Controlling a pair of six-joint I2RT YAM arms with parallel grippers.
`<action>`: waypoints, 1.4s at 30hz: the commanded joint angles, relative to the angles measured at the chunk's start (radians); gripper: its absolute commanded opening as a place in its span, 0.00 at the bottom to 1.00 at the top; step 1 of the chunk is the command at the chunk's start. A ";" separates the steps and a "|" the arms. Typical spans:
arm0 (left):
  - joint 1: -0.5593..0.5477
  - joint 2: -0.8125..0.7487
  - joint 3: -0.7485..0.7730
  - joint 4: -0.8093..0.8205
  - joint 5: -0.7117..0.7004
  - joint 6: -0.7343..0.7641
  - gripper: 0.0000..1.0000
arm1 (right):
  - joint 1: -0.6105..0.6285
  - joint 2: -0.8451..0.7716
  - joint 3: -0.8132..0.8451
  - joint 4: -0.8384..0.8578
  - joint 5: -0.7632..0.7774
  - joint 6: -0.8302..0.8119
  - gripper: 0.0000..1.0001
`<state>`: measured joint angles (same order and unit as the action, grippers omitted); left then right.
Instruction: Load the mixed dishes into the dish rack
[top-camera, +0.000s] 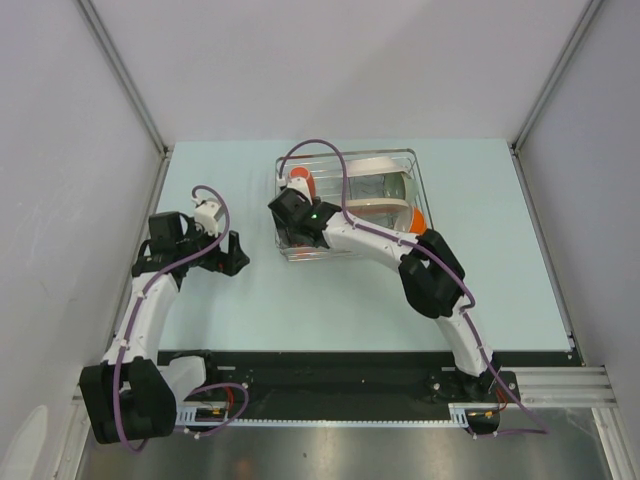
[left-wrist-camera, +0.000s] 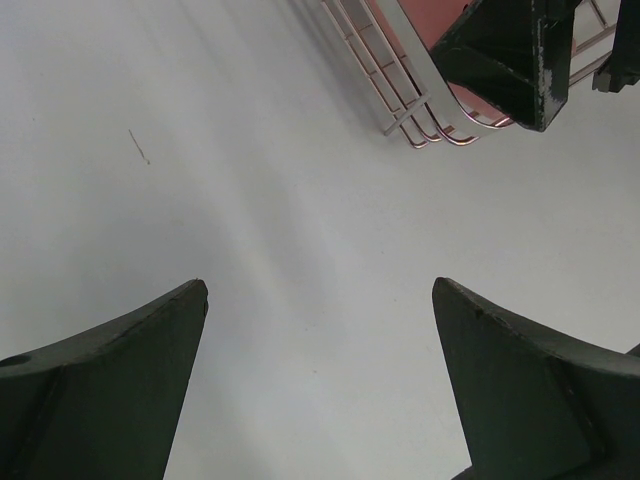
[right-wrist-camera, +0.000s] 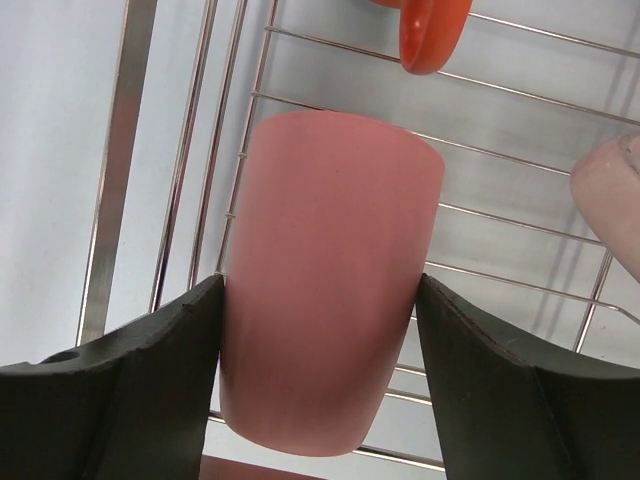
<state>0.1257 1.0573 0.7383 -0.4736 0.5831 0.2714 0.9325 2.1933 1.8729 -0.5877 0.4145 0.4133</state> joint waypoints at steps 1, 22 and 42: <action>0.000 -0.028 0.001 0.021 0.027 0.011 1.00 | 0.002 0.005 -0.032 -0.080 -0.005 0.002 0.65; 0.000 -0.045 -0.020 0.026 0.038 0.009 1.00 | -0.078 0.002 0.270 -0.231 -0.161 -0.031 0.23; 0.000 0.001 0.144 0.139 0.202 -0.139 1.00 | -0.235 -0.349 0.002 -0.163 -0.881 0.131 0.00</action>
<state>0.1253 1.0370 0.8055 -0.4408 0.6704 0.2333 0.7170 1.9644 1.9259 -0.8181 -0.2821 0.4900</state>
